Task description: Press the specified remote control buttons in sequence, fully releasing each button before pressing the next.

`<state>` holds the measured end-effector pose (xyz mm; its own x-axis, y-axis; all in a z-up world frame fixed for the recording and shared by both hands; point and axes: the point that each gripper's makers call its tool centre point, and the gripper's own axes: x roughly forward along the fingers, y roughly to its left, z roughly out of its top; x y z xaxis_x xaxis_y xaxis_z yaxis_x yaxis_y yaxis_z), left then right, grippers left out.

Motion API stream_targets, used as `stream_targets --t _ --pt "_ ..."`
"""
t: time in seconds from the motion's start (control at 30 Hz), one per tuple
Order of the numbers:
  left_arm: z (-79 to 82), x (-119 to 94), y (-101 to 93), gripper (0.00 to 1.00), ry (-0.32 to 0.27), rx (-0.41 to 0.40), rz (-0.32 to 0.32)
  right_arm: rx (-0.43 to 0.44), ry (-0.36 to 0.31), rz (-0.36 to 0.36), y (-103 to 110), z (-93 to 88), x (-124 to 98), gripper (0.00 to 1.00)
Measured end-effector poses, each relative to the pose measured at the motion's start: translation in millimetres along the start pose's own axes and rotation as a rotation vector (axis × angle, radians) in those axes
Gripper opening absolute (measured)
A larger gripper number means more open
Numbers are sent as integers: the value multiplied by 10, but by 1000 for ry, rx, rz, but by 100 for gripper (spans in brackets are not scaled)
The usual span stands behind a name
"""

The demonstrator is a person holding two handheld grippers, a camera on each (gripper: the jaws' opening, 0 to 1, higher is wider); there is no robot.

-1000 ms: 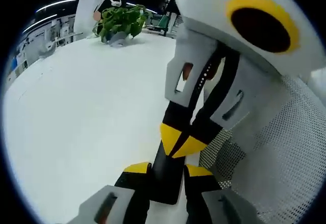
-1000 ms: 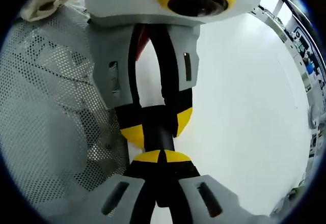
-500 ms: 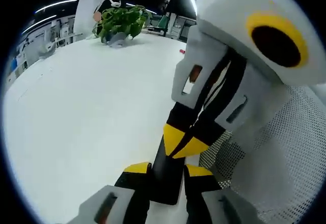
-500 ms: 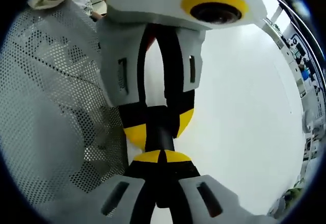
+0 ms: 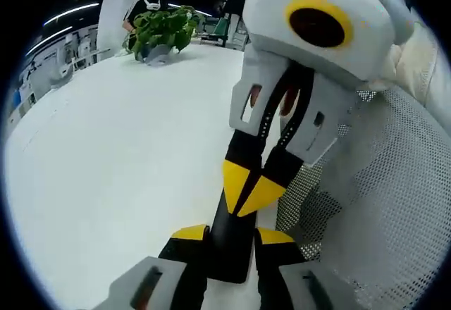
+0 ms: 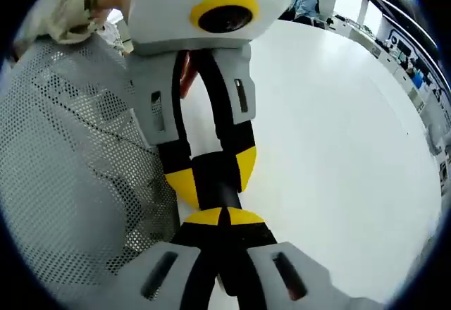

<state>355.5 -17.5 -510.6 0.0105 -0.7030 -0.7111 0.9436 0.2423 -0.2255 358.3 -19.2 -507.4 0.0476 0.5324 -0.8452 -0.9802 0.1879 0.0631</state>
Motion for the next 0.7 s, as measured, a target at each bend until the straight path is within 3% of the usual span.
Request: stream_targets --t 0.23,0.4,0.53,0.67,0.7 --pt "-2 4 4 25 13 20 5 -11 -17 15 21 16 2 0" --pt "-9 12 -3 25 32 53 14 -65 -17 13 33 21 4 0" --pt "-8 16 3 25 31 53 14 -118 -13 40 96 11 -9 7" --pt "-6 19 2 25 32 53 17 -159 33 -11 -11 -84 -47 16" --pt "-6 21 3 25 33 57 17 -140 13 -1 -15 -68 -45 18"
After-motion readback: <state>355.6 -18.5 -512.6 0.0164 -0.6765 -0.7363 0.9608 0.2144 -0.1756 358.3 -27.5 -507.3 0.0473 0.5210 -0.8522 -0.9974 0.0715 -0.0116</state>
